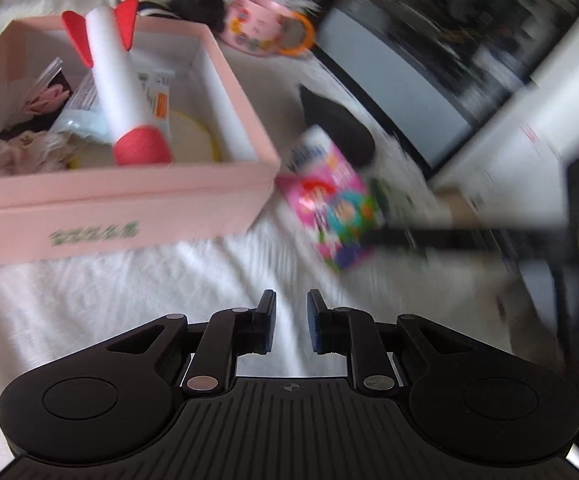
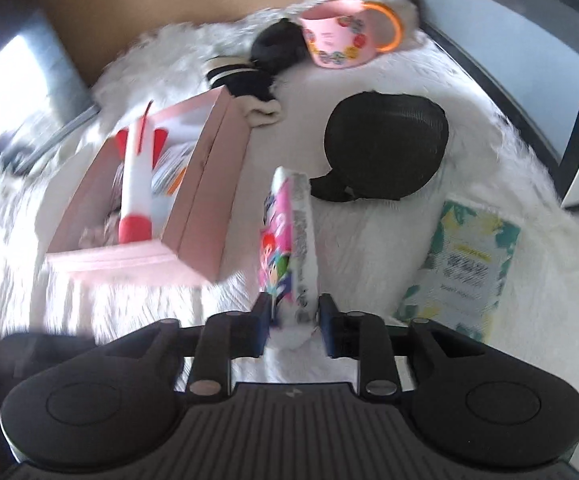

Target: Organize soft objects

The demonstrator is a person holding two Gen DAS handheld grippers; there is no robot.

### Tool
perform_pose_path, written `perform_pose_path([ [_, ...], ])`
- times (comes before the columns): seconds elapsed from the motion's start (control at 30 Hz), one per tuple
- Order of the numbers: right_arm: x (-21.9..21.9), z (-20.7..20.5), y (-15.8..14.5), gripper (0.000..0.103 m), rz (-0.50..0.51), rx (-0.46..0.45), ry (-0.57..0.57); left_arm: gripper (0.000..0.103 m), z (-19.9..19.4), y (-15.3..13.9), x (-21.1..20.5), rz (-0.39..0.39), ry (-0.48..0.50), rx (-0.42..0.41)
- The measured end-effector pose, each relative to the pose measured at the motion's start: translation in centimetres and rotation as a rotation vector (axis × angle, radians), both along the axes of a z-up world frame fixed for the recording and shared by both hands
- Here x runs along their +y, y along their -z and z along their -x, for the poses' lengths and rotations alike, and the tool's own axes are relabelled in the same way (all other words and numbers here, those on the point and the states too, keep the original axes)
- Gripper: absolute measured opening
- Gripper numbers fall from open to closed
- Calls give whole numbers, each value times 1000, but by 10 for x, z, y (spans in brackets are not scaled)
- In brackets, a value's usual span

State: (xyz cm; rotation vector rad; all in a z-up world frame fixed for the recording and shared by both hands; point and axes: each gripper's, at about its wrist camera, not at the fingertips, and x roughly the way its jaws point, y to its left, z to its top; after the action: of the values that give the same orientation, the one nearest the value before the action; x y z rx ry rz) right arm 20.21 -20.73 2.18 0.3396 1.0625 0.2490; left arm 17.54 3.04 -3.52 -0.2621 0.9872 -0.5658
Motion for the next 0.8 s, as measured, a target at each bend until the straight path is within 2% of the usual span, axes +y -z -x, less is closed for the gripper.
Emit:
perform_pose_path([
  [0.07, -10, 7, -3, 65, 30, -29, -52, 19, -8, -4, -23, -13, -52, -20],
  [0.17, -32, 21, -9, 68, 135, -143, -96, 19, -16, -12, -62, -56, -136, -81],
  [0.27, -50, 29, -2, 71, 263, -226, -99, 19, -20, -18, -95, -115, -232, -126],
  [0.37, -71, 37, 14, 72, 352, -305, -90, 20, -27, -10, -125, -227, -284, -120],
  [0.47, -93, 36, 33, 76, 372, -314, -99, 25, -28, -6, -145, -277, -296, -131],
  [0.53, -101, 39, 44, 82, 369, -315, -109, 46, -29, -6, -155, -289, -269, -129],
  [0.63, -115, 43, 52, 84, 316, -319, -78, 68, -33, -6, -173, -313, -242, -123],
  [0.8, -133, 39, 64, 89, 261, -286, -76, 69, -33, -6, -183, -353, -274, -118],
])
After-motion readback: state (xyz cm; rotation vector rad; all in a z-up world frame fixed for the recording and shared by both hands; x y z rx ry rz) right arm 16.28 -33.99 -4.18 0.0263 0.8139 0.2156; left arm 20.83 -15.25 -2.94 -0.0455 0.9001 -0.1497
